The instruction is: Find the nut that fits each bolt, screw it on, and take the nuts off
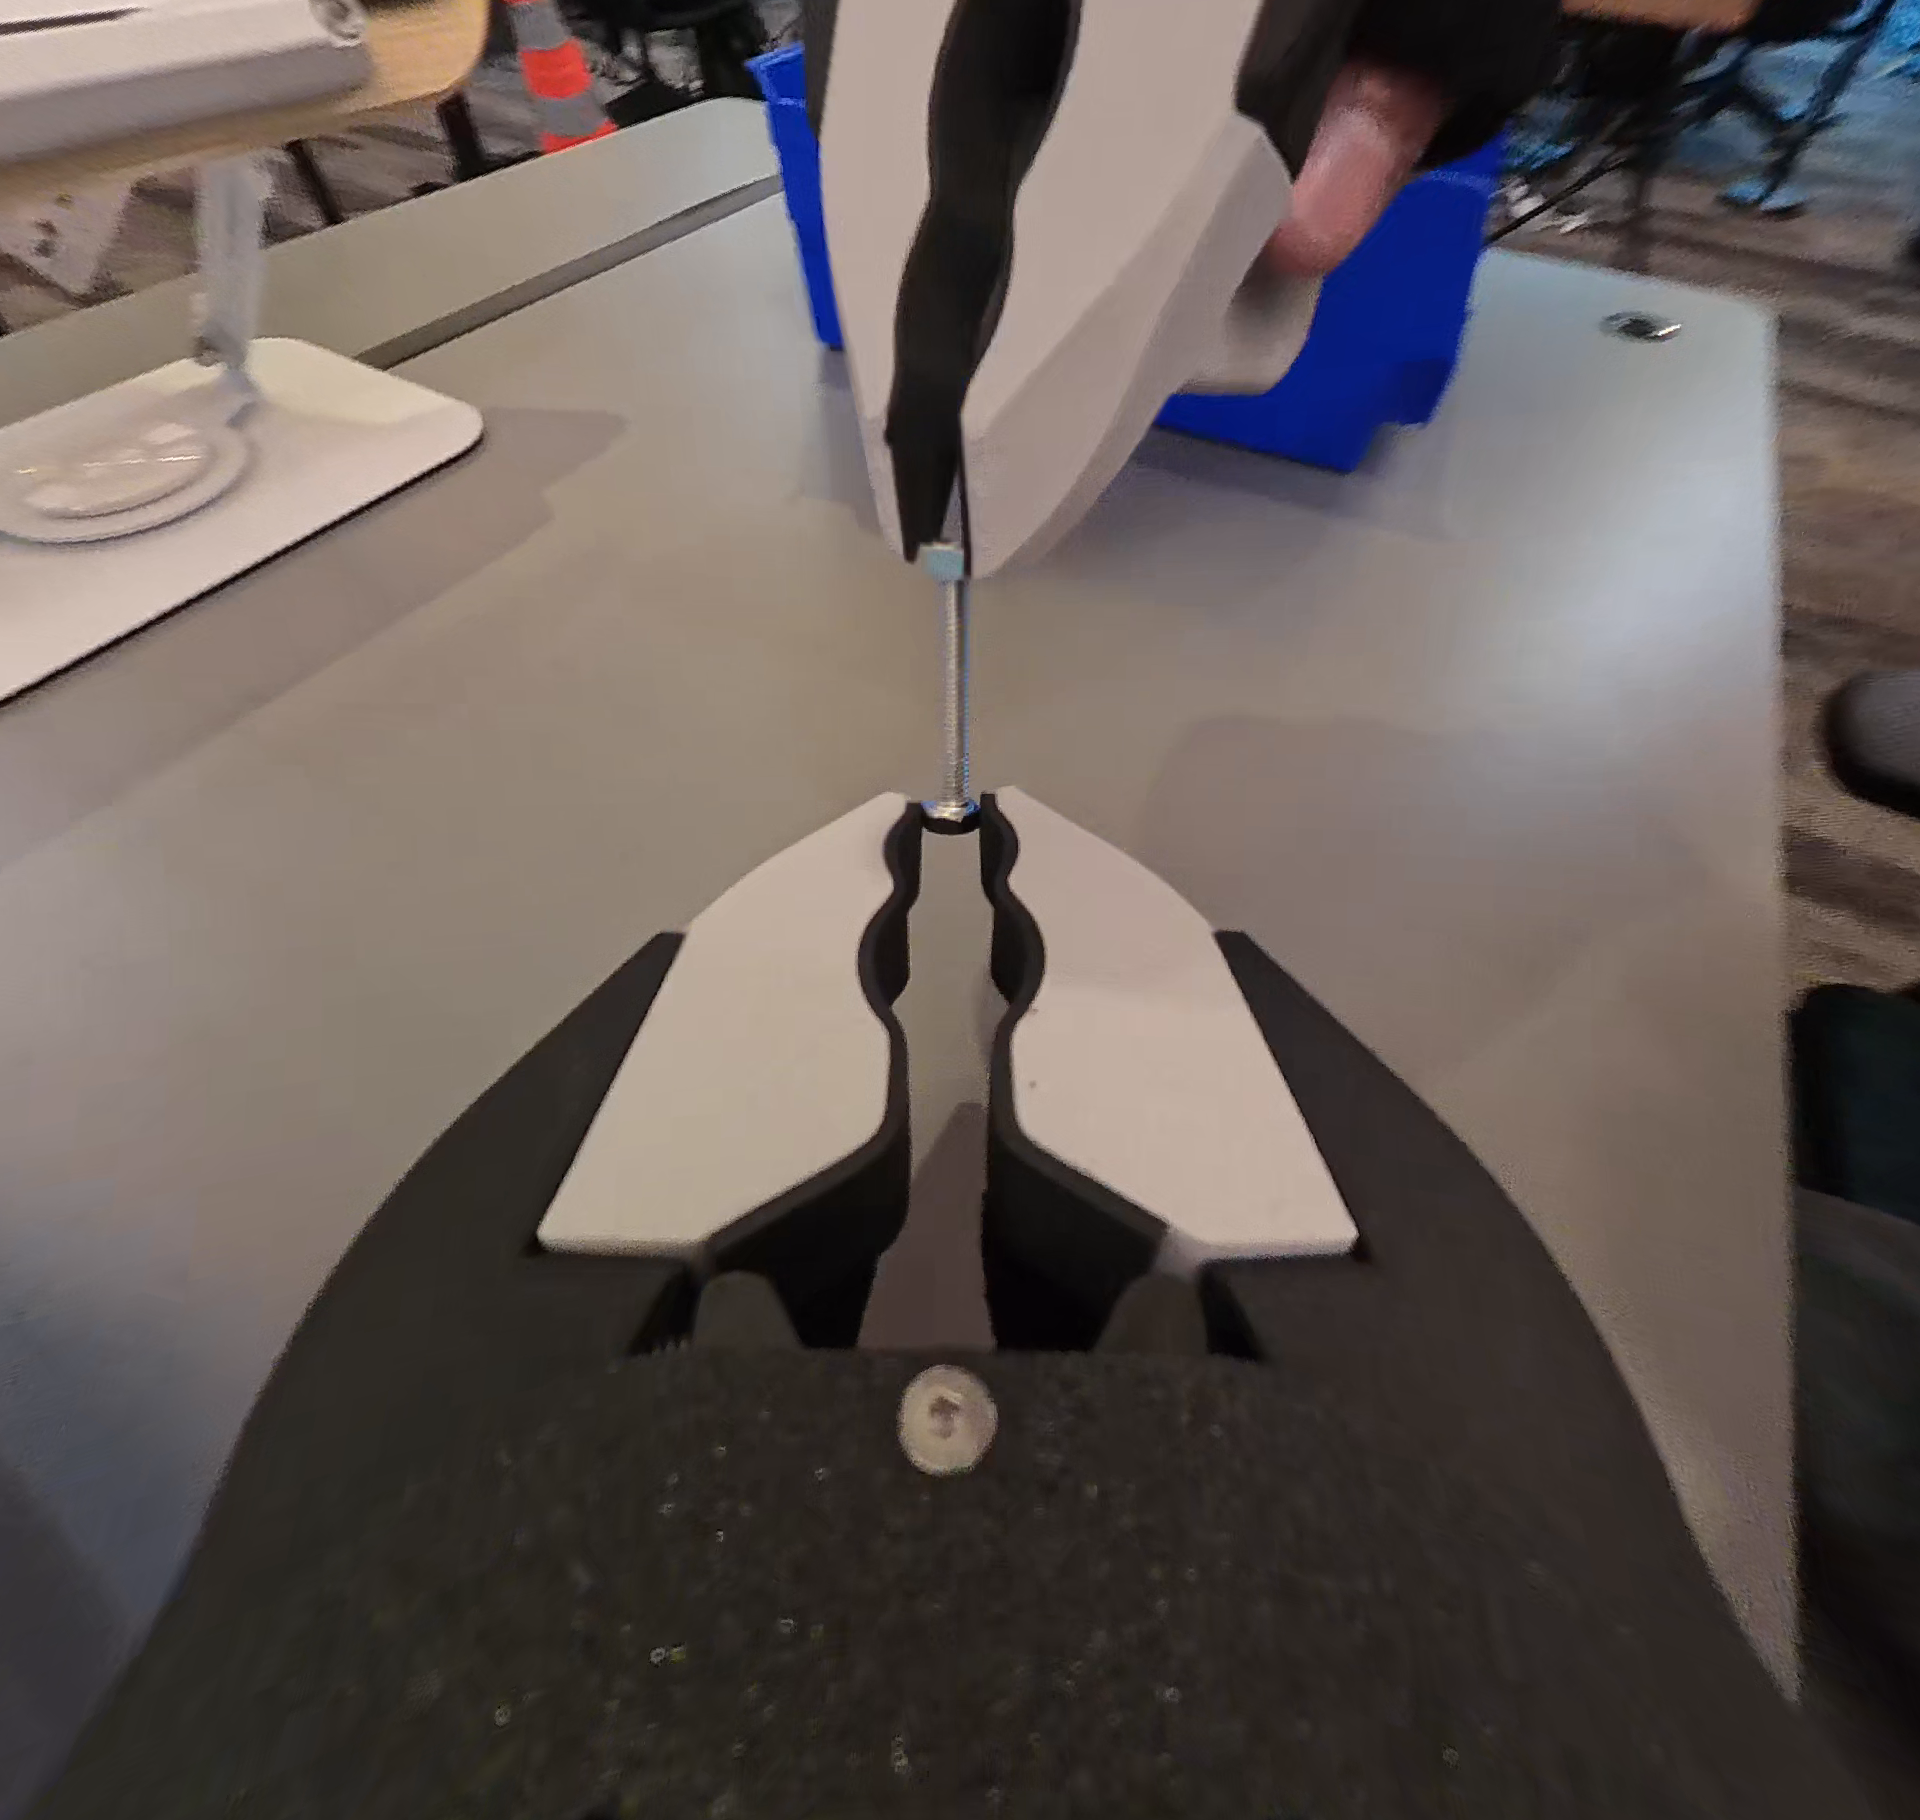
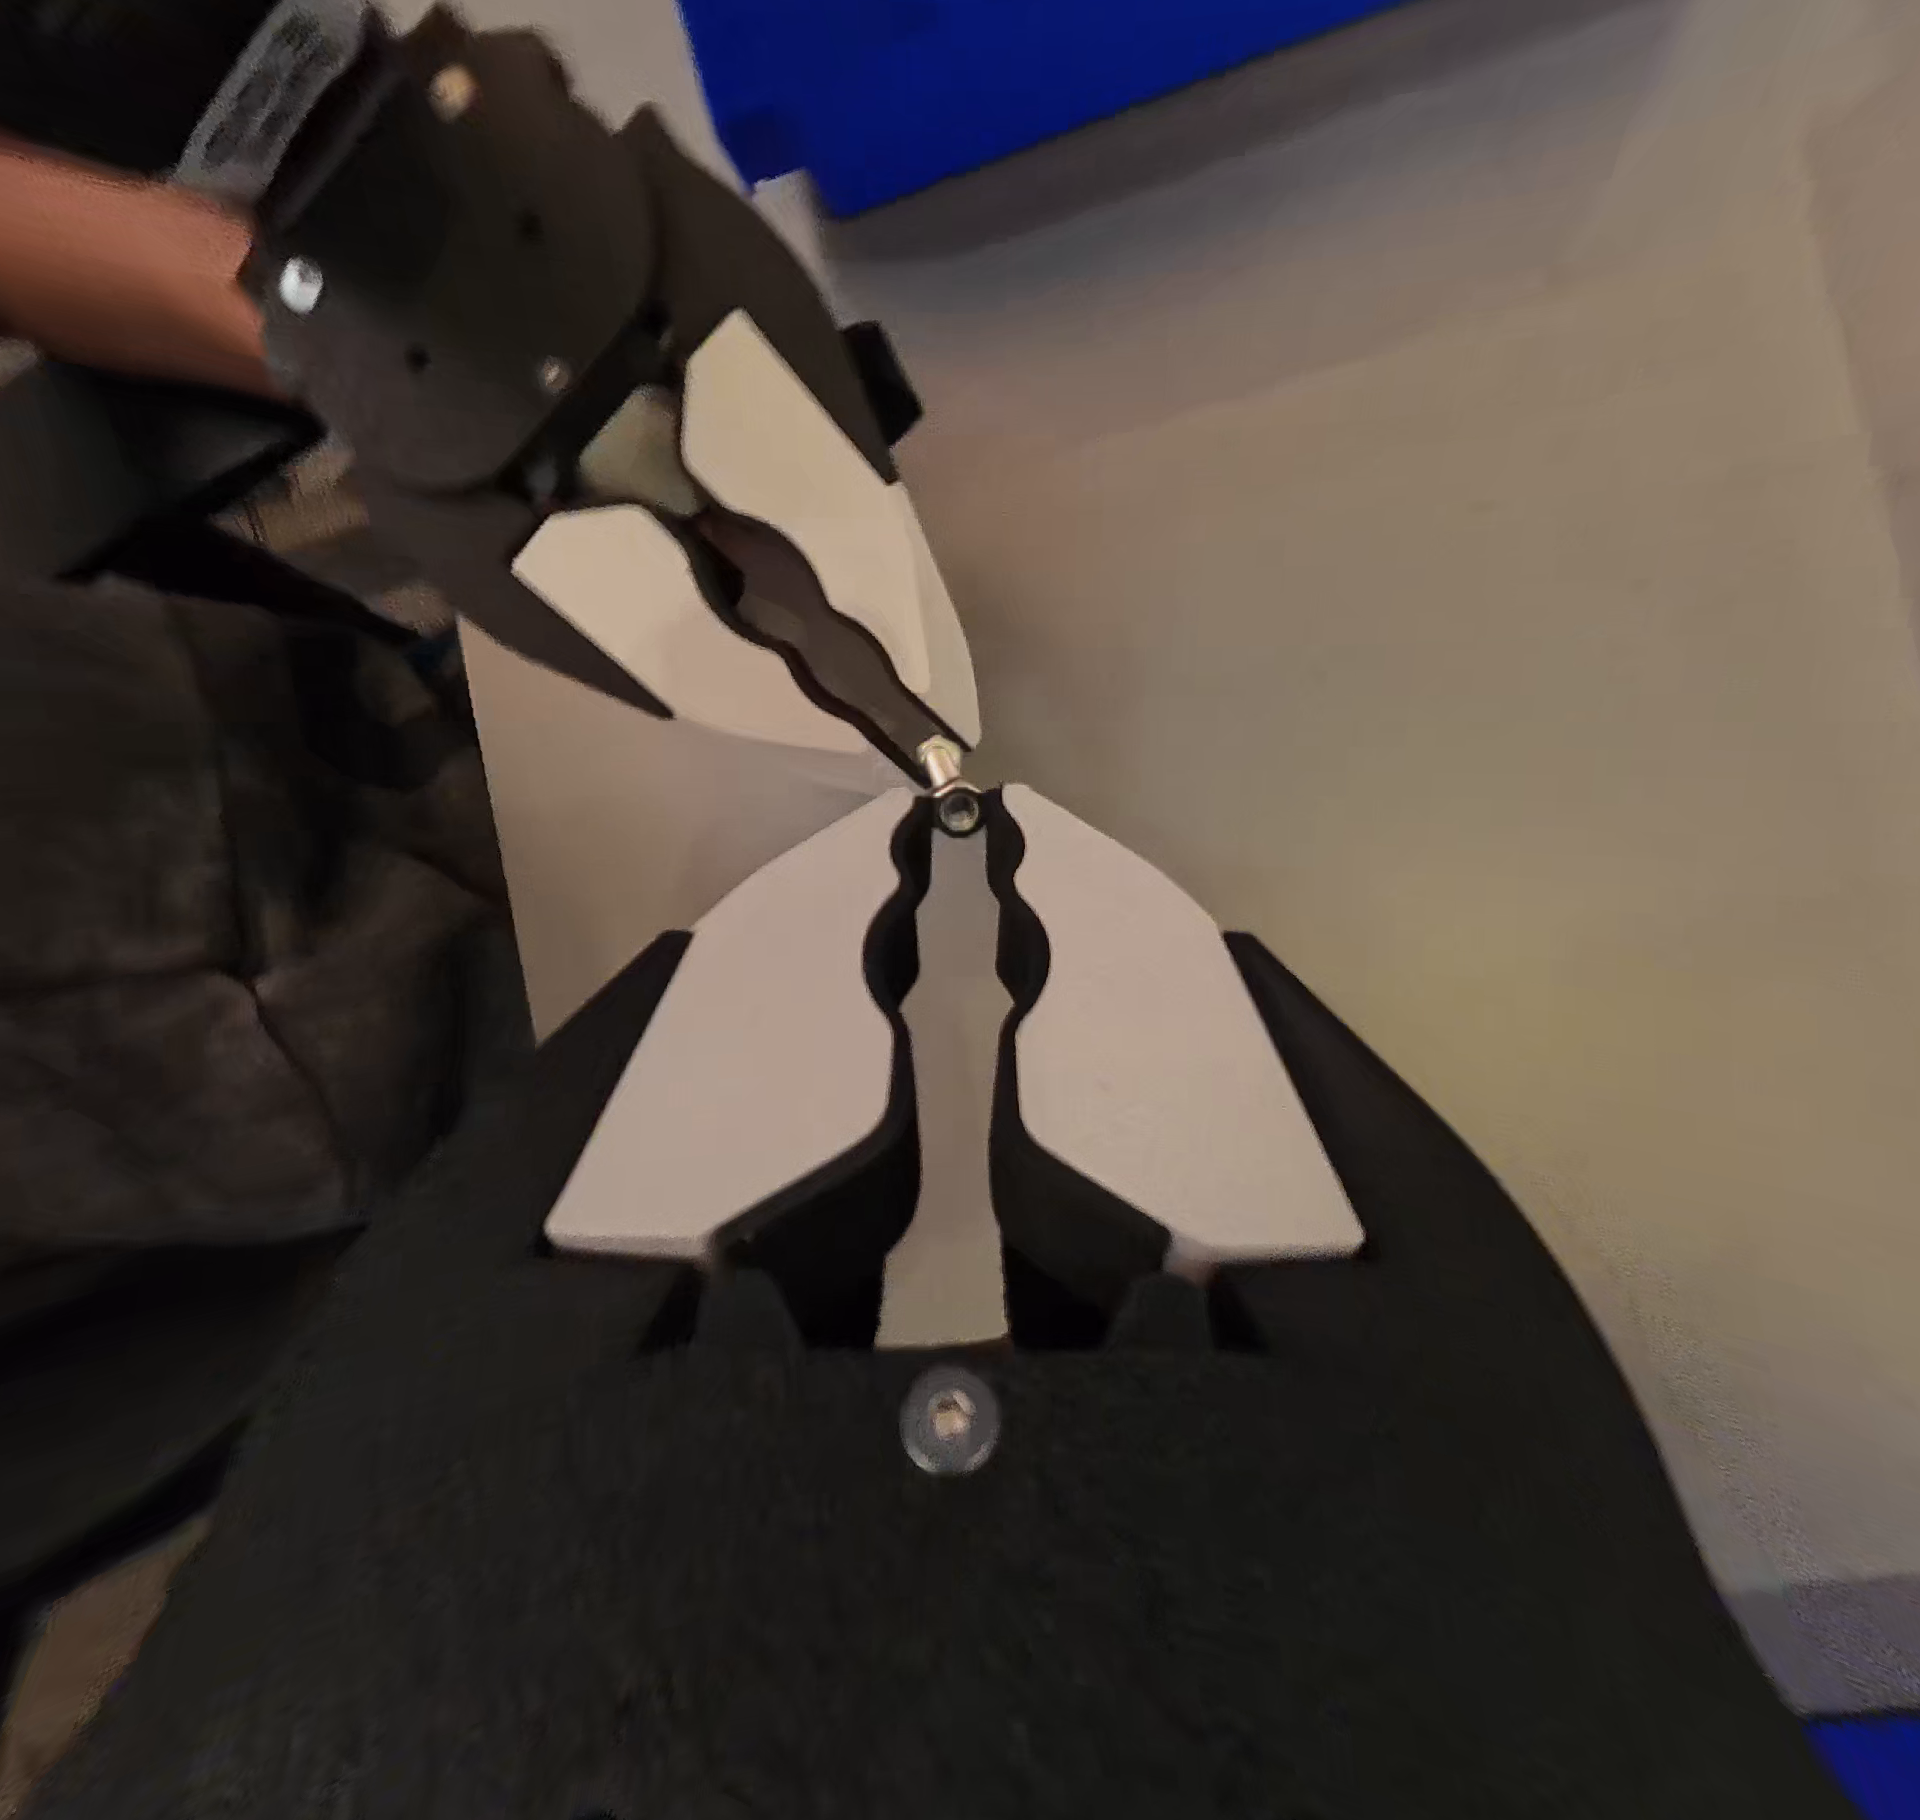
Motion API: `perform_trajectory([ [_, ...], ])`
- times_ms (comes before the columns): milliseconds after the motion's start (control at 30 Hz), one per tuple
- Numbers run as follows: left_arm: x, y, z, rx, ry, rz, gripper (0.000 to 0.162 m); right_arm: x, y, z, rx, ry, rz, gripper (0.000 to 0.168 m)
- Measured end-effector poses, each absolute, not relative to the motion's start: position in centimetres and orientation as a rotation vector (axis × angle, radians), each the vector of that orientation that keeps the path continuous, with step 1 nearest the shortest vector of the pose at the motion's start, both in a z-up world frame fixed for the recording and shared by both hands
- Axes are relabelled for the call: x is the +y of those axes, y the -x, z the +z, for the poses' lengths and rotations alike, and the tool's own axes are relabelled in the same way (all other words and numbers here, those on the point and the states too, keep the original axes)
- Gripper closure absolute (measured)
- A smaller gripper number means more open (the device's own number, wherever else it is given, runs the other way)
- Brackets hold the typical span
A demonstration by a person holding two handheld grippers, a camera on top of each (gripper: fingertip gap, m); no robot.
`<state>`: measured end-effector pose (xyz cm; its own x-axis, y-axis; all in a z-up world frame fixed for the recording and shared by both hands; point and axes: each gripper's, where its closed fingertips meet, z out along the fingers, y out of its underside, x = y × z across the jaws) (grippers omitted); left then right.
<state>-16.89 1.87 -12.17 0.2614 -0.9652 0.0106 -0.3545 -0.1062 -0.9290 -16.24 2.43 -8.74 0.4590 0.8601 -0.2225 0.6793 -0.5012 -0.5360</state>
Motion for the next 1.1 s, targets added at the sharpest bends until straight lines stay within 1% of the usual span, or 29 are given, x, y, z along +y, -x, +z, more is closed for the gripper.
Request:
perform_trajectory([
  [233, 3.3, 17.2, -12.8, 1.185, 1.677, -0.601, 0.152, 3.9, 16.2, -9.5, -0.846, 2.571, 0.805, 0.158],
  [367, 3.3, 17.0, -13.6, 1.193, 1.717, -0.589, 0.152, 3.9, 16.1, -10.2, -0.623, 2.667, 0.843, 0.158],
  [767, 3.0, 17.2, -14.2, 1.196, 1.773, -0.687, 0.152, 3.5, 16.6, -10.5, -0.576, 2.689, 0.908, 0.158],
  [1100, 3.6, 17.5, -14.5, 1.175, 1.804, -0.732, 0.152, 2.9, 17.1, -10.1, -0.648, 2.658, 0.967, 0.156],
])
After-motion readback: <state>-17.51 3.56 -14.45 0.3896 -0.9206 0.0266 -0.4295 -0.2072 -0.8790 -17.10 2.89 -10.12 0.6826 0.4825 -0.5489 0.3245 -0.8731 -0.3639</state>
